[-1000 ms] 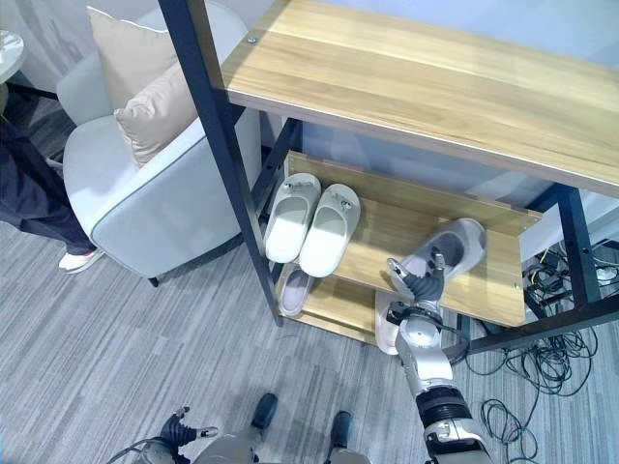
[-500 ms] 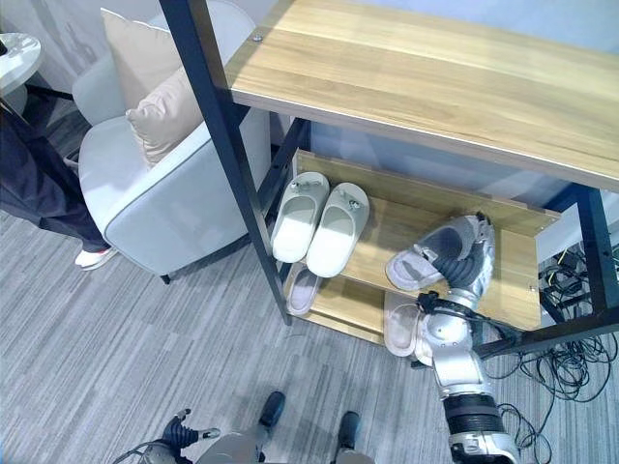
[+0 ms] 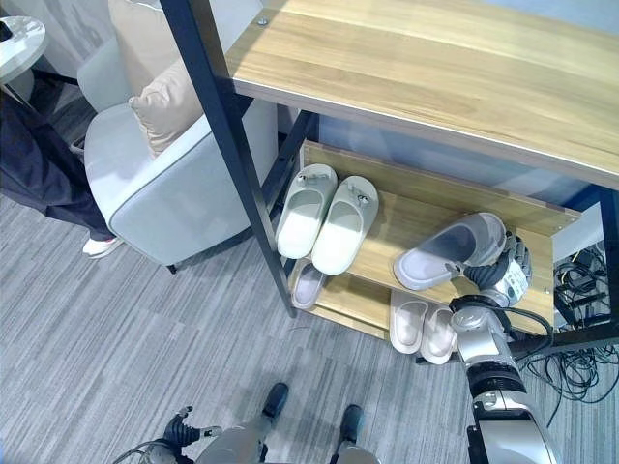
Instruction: Arrange the slippers neatly on the shoe rack.
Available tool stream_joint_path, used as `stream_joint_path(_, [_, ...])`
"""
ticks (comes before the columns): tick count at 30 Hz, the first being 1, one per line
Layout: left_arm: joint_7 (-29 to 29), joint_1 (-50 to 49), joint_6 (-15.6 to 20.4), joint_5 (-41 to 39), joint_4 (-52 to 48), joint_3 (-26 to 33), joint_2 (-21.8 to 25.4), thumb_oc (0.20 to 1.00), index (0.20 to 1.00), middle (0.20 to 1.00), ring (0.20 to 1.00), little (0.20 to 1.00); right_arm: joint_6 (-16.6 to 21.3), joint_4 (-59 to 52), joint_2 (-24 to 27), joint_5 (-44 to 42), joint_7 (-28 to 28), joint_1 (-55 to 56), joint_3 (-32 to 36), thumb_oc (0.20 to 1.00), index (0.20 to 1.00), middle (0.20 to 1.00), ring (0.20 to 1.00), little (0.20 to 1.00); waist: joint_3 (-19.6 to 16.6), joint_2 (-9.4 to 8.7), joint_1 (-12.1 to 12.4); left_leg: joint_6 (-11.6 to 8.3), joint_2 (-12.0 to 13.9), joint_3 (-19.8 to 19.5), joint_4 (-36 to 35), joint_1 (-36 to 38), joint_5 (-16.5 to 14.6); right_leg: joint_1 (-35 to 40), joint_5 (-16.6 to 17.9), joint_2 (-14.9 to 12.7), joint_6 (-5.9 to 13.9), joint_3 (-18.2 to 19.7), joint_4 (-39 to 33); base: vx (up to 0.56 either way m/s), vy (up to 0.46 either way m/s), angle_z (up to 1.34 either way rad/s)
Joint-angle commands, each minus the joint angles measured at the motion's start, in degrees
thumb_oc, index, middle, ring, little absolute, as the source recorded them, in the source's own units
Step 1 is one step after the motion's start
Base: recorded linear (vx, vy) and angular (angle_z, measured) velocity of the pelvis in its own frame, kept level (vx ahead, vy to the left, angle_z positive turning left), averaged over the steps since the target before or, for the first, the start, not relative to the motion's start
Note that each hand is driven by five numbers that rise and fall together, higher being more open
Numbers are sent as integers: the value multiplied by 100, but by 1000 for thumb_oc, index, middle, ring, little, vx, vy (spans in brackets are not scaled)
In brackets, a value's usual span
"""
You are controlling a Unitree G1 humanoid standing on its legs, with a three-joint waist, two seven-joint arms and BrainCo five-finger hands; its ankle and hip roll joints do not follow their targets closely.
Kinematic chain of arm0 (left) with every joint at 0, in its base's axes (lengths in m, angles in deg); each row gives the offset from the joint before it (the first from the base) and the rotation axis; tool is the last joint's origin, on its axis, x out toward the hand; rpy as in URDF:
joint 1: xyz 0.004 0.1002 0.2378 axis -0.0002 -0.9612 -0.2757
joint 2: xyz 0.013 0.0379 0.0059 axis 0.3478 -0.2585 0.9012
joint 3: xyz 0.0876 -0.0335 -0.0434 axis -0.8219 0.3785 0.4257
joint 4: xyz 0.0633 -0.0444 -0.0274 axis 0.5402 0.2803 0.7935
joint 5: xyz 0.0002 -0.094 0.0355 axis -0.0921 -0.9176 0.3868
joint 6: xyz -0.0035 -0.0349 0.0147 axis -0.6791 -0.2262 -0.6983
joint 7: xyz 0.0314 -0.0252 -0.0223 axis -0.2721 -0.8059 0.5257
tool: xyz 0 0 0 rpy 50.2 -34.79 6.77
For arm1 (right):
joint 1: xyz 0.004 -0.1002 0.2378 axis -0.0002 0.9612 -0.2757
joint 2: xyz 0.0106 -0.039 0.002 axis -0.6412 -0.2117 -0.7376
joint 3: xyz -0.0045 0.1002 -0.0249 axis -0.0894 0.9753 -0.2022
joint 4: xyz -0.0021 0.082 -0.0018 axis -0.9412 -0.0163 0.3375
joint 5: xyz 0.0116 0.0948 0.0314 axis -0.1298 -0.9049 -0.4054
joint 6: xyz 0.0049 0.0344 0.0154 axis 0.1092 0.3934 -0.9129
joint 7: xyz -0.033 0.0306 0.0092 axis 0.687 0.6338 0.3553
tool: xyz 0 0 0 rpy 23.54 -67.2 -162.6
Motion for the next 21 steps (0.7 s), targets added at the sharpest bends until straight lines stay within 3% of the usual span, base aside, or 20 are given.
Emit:
stream_joint_path(1, [44,-9,33,83,439,-475,-368,1000,1000,1000,1000,1000,252,-136,358,-233,-124,-72,-42,1000,1000,1000,1000,1000,-135,-79,119,17,-78,432,28,155,-612,346,-386,3,164,-167,63,31,-7,6])
stream_joint_path(11, [66,-45,45,-3,446,-569,-316,1000,1000,1000,1000,1000,124,864,787,-271,160,-773,-552,1000,1000,1000,1000,1000,-125,-104,189,-13,-90,395,28,93,-574,341,-408,-8,173,-256,63,5,-1,2])
stream_joint_path(21, [74,-98,42,-164,500,-559,-265,1000,1000,1000,1000,1000,114,1524,681,-516,339,-1206,-829,1000,1000,1000,1000,1000,-163,-213,218,-16,-95,382,28,115,-567,361,-403,6,159,-272,63,7,4,2])
